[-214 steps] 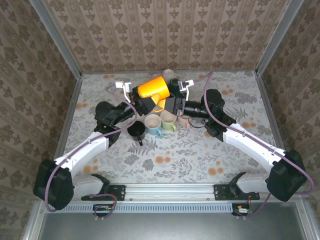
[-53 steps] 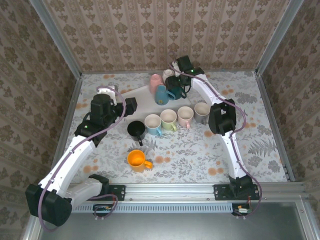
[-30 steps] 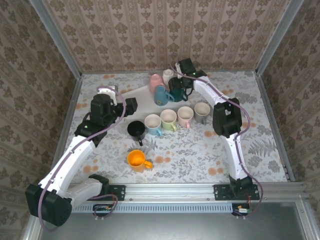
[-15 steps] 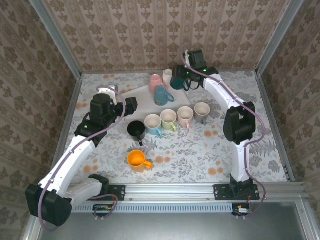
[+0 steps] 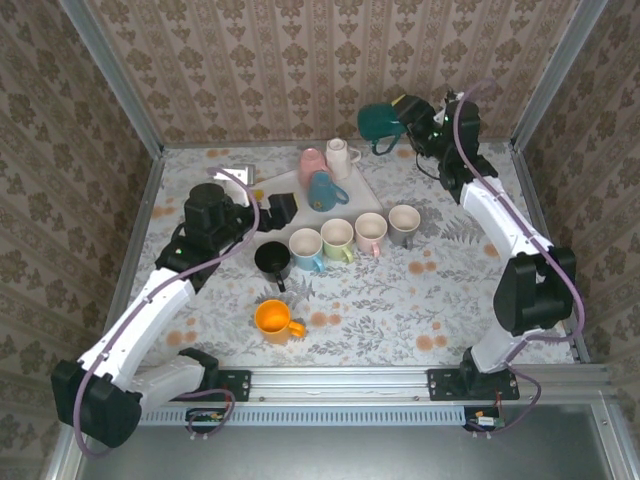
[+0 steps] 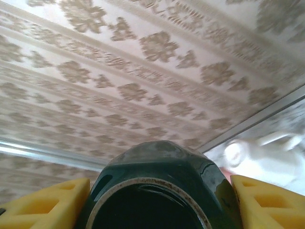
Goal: Turn the mug right side up
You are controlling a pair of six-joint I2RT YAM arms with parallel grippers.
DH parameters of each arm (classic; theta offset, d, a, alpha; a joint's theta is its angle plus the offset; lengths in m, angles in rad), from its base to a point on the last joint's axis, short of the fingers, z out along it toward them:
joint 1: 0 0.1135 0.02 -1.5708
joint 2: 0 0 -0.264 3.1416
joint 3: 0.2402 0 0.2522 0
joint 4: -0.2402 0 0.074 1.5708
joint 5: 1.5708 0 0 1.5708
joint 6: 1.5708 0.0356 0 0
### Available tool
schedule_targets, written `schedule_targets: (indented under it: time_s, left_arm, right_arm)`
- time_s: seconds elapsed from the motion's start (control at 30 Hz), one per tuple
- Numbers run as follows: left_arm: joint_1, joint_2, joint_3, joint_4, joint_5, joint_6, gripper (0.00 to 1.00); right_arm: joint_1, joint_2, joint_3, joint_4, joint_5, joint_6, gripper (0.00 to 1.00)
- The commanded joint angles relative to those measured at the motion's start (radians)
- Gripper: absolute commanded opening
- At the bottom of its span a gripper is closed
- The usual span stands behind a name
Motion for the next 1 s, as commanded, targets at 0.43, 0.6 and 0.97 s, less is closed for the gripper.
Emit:
schedule_targets:
  time_s: [0.43, 0.6, 0.97]
  left_arm:
    - [-0.077, 0.334, 0.009, 1.135, 0.446, -0.764, 0.93]
    - [-0.096, 0.326, 0.013, 1.075, 0.44, -0.688, 0.92]
    - [-0.1, 0.262, 0.018, 0.88, 0.406, -0.437, 0.79]
  right_arm:
    - [0.104, -0.249, -0.243, 0.577, -0.12, 0.49, 0.27]
    - [0.154, -0.248, -0.243, 0.593, -0.12, 0.493, 0.27]
    - [0.274, -0.337, -0.304, 0.593, -0.099, 0.452, 0.28]
